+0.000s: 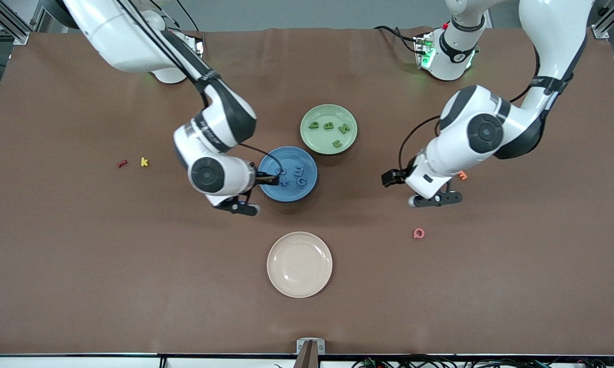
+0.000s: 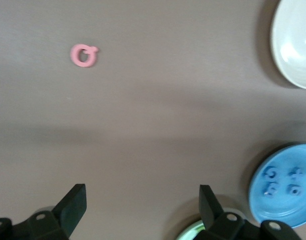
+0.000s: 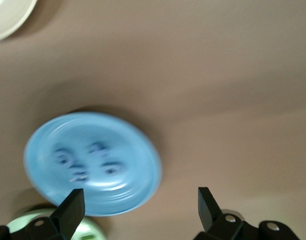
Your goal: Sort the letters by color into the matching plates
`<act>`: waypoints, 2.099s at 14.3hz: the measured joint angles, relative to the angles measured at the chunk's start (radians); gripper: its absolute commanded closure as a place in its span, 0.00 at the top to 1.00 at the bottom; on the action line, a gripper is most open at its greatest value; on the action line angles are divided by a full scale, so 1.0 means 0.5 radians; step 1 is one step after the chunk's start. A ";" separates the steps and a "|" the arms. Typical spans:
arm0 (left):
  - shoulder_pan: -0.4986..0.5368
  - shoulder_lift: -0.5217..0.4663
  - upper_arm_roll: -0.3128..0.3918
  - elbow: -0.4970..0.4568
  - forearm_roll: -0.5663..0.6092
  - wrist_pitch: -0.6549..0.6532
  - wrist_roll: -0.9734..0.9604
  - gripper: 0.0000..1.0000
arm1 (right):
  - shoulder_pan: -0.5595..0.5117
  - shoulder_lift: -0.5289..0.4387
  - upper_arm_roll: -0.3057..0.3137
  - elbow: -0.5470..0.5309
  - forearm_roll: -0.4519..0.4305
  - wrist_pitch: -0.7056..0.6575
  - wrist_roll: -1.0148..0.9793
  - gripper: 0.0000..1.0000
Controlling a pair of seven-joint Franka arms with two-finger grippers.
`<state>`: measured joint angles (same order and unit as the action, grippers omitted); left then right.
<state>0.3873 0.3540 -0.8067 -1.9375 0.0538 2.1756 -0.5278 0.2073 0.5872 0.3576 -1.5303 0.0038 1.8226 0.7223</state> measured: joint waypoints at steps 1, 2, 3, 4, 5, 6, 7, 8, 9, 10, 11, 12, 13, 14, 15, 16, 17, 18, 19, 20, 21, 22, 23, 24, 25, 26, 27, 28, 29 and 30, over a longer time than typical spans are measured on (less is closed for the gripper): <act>-0.001 -0.068 0.078 -0.041 -0.087 0.000 0.149 0.99 | -0.031 -0.039 0.001 0.006 -0.099 -0.055 -0.012 1.00; 0.001 -0.132 0.156 -0.074 -0.142 0.000 0.276 0.99 | -0.054 -0.076 0.001 0.006 -0.179 -0.094 -0.024 1.00; 0.005 -0.192 0.232 -0.095 -0.169 0.000 0.380 0.99 | -0.080 -0.108 0.000 0.006 -0.234 -0.127 -0.066 1.00; 0.023 -0.248 0.294 -0.106 -0.182 0.000 0.473 0.99 | -0.115 -0.137 0.000 0.006 -0.263 -0.155 -0.138 1.00; 0.068 -0.299 0.326 -0.111 -0.196 -0.005 0.559 0.98 | -0.160 -0.167 -0.001 0.006 -0.276 -0.181 -0.216 1.00; 0.130 -0.347 0.336 -0.113 -0.234 -0.025 0.653 0.98 | -0.213 -0.196 -0.002 0.006 -0.283 -0.212 -0.286 1.00; 0.202 -0.394 0.340 -0.114 -0.288 -0.060 0.761 0.98 | -0.269 -0.230 -0.002 0.006 -0.285 -0.246 -0.351 1.00; 0.277 -0.441 0.342 -0.116 -0.335 -0.096 0.865 0.98 | -0.322 -0.266 -0.002 0.006 -0.285 -0.283 -0.415 1.00; 0.350 -0.487 0.344 -0.117 -0.363 -0.130 0.942 0.99 | -0.368 -0.303 -0.002 0.006 -0.286 -0.325 -0.473 1.00; 0.411 -0.529 0.345 -0.115 -0.378 -0.156 0.987 0.99 | -0.408 -0.340 -0.002 0.006 -0.286 -0.363 -0.519 1.00; 0.456 -0.567 0.345 -0.108 -0.386 -0.179 1.007 0.99 | -0.446 -0.374 -0.002 0.005 -0.286 -0.400 -0.562 1.00; 0.488 -0.598 0.346 -0.085 -0.387 -0.203 1.012 0.99 | -0.487 -0.404 -0.002 0.004 -0.287 -0.430 -0.614 1.00; 0.508 -0.619 0.347 -0.040 -0.387 -0.228 1.012 0.99 | -0.525 -0.432 -0.002 0.003 -0.287 -0.453 -0.664 1.00; 0.529 -0.635 0.348 0.021 -0.387 -0.251 1.011 0.99 | -0.561 -0.458 -0.003 0.000 -0.287 -0.469 -0.717 1.00; 0.562 -0.646 0.350 0.095 -0.387 -0.270 1.010 0.99 | -0.588 -0.487 -0.011 -0.003 -0.288 -0.481 -0.784 1.00; 0.598 -0.652 0.352 0.170 -0.387 -0.293 1.010 0.99 | -0.593 -0.515 -0.046 -0.005 -0.288 -0.491 -0.855 1.00; 0.629 -0.655 0.355 0.239 -0.387 -0.324 1.011 0.99 | -0.582 -0.545 -0.108 -0.008 -0.288 -0.501 -0.938 1.00; 0.648 -0.656 0.357 0.301 -0.387 -0.361 1.011 0.99 | -0.560 -0.578 -0.191 -0.011 -0.288 -0.508 -1.026 1.00; 0.652 -0.656 0.363 0.354 -0.387 -0.409 1.011 0.99 | -0.535 -0.608 -0.280 -0.013 -0.288 -0.520 -1.112 1.00; 0.652 -0.656 0.369 0.404 -0.387 -0.469 1.011 0.99 | -0.511 -0.640 -0.362 -0.014 -0.288 -0.538 -1.189 1.00; 0.652 -0.657 0.373 0.448 -0.385 -0.517 1.011 0.99 | -0.483 -0.669 -0.438 -0.014 -0.287 -0.560 -1.240 1.00; 0.652 -0.657 0.375 0.493 -0.375 -0.544 1.011 0.99 | -0.442 -0.701 -0.509 -0.015 -0.286 -0.586 -1.270 1.00; 0.652 -0.657 0.375 0.544 -0.340 -0.560 1.011 0.99 | -0.400 -0.733 -0.564 -0.015 -0.280 -0.612 -1.277 1.00; 0.651 -0.657 0.375 0.597 -0.287 -0.586 1.011 0.99 | -0.368 -0.766 -0.600 -0.015 -0.268 -0.640 -1.277 1.00; 0.649 -0.657 0.375 0.647 -0.238 -0.624 1.011 0.99 | -0.349 -0.801 -0.619 -0.015 -0.249 -0.667 -1.277 1.00; 0.647 -0.657 0.373 0.693 -0.207 -0.665 1.011 0.99 | -0.341 -0.831 -0.631 -0.016 -0.228 -0.689 -1.279 1.00; 0.644 -0.657 0.371 0.731 -0.194 -0.698 1.011 0.99 | -0.340 -0.855 -0.642 -0.018 -0.203 -0.699 -1.287 1.00; 0.640 -0.657 0.369 0.761 -0.187 -0.722 1.011 0.99 | -0.340 -0.870 -0.654 -0.018 -0.183 -0.701 -1.298 1.00; 0.635 -0.657 0.366 0.788 -0.185 -0.741 1.011 0.99 | -0.341 -0.881 -0.670 -0.018 -0.154 -0.701 -1.318 1.00; 0.631 -0.658 0.363 0.811 -0.183 -0.750 1.011 0.99 | -0.342 -0.891 -0.696 -0.018 -0.121 -0.700 -1.360 1.00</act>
<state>0.7028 0.0252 -0.6250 -1.5321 -0.0377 1.8005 -0.0222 0.0362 0.1419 0.0098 -1.5392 -0.0567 1.4726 0.0422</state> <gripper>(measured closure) 0.004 0.000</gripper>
